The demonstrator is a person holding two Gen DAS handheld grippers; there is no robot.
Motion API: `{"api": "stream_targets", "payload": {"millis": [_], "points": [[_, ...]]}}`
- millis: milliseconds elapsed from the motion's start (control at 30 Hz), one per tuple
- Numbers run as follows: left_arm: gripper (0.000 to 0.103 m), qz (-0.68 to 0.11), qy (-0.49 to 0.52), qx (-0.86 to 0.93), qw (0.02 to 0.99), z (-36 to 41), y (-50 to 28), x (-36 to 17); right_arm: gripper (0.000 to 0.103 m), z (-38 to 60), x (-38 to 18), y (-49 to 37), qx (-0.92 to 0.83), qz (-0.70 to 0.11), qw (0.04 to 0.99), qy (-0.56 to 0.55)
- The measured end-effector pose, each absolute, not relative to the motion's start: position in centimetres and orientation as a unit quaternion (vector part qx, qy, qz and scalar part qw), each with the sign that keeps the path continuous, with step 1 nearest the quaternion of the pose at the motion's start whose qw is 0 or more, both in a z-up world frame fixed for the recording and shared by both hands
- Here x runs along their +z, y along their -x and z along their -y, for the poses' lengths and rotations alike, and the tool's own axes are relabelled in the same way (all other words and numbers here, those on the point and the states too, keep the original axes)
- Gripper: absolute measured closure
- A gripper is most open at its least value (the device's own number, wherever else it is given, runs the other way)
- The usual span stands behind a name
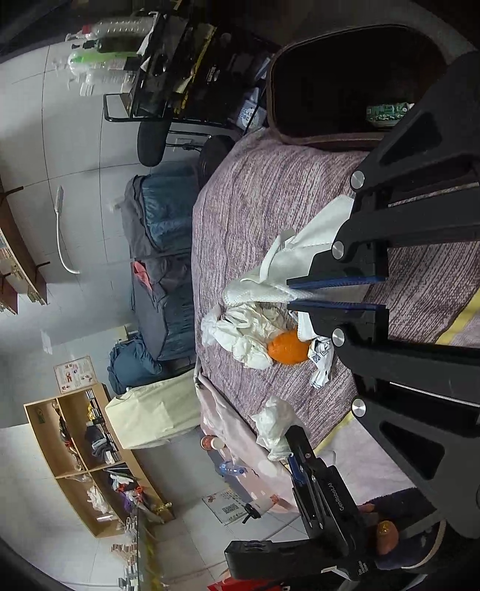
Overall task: Collect trash
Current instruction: 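Carry the mask over the bin and open the right tool while the left tool carries the tissues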
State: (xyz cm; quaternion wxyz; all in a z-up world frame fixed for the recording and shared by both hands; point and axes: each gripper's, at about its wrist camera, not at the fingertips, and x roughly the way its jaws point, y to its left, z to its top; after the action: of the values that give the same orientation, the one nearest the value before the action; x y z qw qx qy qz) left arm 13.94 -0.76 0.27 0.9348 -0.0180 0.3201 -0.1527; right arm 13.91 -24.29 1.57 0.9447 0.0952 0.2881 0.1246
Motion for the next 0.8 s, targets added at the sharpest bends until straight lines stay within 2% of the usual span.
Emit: {"api": "stream_targets", "payload": {"millis": [333,800], "points": [[0.076,-0.307,-0.003,-0.223,0.925,7.4,-13.5,1.5,0.095,31.4,2.1,-11.2,0.049,-0.273,0.953,-0.123],[0.076,-0.322,-0.036,-0.300,0.897,15.3,-13.6,1.3,0.095,39.8,-1.1,-10.5,-0.050,-0.297,0.938,-0.172]]}}
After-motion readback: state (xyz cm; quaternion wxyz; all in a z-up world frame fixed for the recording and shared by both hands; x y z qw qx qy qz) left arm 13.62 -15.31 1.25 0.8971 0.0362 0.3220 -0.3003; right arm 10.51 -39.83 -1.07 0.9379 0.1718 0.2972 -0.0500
